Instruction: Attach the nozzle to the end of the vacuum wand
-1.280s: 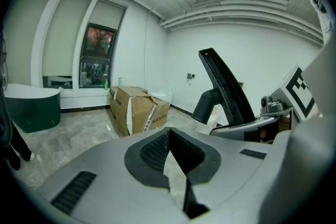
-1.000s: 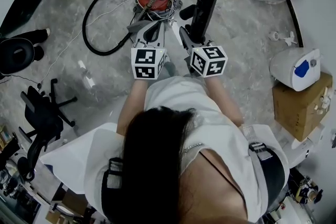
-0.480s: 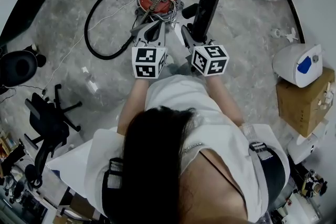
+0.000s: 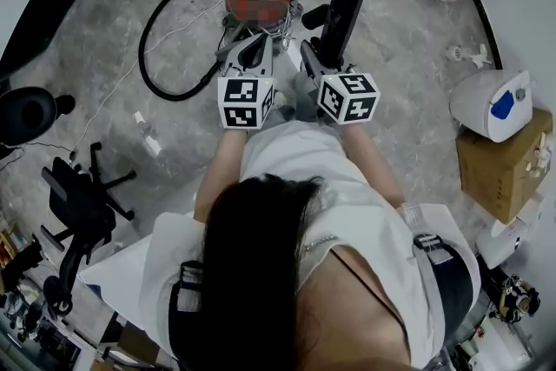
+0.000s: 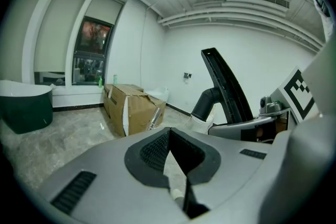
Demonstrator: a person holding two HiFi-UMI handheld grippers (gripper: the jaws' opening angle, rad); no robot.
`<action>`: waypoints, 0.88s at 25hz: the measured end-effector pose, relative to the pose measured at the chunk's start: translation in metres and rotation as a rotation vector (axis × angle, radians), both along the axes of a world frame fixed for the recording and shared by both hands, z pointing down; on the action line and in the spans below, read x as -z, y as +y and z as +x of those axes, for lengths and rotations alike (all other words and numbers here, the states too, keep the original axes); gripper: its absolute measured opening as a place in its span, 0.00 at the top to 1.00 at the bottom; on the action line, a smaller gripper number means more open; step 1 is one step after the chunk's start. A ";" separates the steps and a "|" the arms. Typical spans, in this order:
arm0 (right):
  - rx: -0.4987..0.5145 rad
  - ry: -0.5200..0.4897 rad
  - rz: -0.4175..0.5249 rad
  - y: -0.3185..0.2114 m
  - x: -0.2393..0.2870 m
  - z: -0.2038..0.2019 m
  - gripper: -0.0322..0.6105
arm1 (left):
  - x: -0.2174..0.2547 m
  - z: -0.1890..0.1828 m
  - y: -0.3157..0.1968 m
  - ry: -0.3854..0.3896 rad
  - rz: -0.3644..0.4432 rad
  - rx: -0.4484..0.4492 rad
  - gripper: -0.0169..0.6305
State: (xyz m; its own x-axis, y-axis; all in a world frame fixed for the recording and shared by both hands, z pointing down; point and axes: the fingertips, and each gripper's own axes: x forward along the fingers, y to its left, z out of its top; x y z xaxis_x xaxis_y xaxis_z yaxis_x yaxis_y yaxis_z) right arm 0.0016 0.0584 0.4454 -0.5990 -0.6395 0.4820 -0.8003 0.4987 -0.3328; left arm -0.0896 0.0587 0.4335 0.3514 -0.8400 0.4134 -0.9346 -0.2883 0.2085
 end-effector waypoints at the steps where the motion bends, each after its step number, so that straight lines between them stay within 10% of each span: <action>1: 0.002 0.000 0.001 -0.001 0.000 0.000 0.81 | 0.000 0.000 -0.001 0.000 0.002 0.002 0.97; 22: 0.035 -0.016 -0.017 -0.054 -0.008 0.000 0.81 | -0.012 -0.006 -0.048 -0.044 -0.028 0.044 0.97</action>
State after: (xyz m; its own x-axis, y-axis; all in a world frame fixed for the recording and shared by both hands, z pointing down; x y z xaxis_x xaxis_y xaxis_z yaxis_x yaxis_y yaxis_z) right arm 0.0018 0.0046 0.4532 -0.6283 -0.6101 0.4828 -0.7772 0.5202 -0.3541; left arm -0.0957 0.0110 0.4452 0.2952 -0.8422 0.4511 -0.9547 -0.2413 0.1744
